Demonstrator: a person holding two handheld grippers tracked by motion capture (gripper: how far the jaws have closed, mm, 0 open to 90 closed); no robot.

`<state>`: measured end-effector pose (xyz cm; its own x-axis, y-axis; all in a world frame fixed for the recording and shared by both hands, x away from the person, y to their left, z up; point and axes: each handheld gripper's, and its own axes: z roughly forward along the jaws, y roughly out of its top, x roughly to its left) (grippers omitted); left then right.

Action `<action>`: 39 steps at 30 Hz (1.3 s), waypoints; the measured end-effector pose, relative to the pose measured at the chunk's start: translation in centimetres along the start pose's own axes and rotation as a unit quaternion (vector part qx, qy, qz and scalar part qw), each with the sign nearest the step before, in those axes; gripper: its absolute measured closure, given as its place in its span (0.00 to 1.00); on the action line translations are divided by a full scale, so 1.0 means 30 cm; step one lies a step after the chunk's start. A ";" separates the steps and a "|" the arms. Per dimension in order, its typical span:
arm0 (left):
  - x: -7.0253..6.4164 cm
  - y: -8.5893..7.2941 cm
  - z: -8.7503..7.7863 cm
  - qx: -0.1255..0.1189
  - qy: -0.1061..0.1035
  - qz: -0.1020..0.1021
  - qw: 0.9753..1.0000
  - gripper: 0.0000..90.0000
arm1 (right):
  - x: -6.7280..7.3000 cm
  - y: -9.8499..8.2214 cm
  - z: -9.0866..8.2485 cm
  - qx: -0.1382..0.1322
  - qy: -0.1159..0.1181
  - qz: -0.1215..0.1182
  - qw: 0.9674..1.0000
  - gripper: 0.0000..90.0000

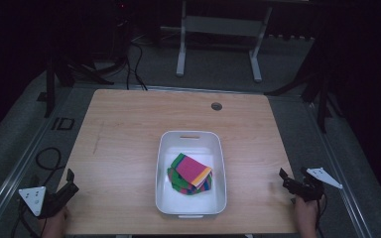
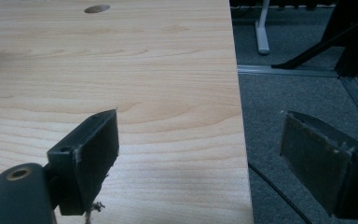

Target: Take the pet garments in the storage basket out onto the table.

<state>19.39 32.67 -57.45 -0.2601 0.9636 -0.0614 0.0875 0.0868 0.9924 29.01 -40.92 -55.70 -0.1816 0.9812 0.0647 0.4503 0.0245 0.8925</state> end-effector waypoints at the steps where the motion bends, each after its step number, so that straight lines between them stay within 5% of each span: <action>1: 0.000 0.000 0.000 0.000 0.000 0.000 1.000 0.02 | 0.000 0.000 0.000 0.000 0.000 0.001 1.000 0.13; 14: 0.000 0.000 0.000 0.000 -0.002 0.001 1.000 0.02 | -0.004 0.001 0.002 0.001 0.012 0.000 1.000 0.13; 19: -0.001 0.000 0.000 -0.001 -0.001 0.001 1.000 0.02 | -0.013 0.006 0.009 0.016 0.049 -0.023 0.998 0.14; 22: -0.001 0.000 0.000 0.000 0.000 0.001 1.000 0.02 | -0.025 0.010 0.017 0.043 0.085 -0.041 0.995 0.15; 24: 0.000 0.000 0.001 0.001 -0.002 0.001 1.000 0.02 | -0.034 0.012 0.021 0.064 0.131 -0.053 0.988 0.15; 29: 0.000 0.000 0.001 0.001 -0.002 0.000 1.000 0.02 | -0.023 0.015 0.021 0.107 0.200 -0.107 0.968 0.15; 34: 0.000 0.001 0.001 0.002 -0.003 0.001 1.000 0.02 | 0.025 0.020 0.014 0.119 0.236 -0.166 0.950 0.15; 39: 0.001 0.000 0.000 0.001 -0.003 -0.001 1.000 0.02 | 0.100 0.031 0.019 0.156 0.298 -0.204 0.919 0.15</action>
<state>19.38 32.71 -57.45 -0.2549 0.9649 -0.0637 0.0887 0.0889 0.9921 29.38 -37.86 -54.92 -0.7962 0.6011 0.0684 0.4499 0.5128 0.7312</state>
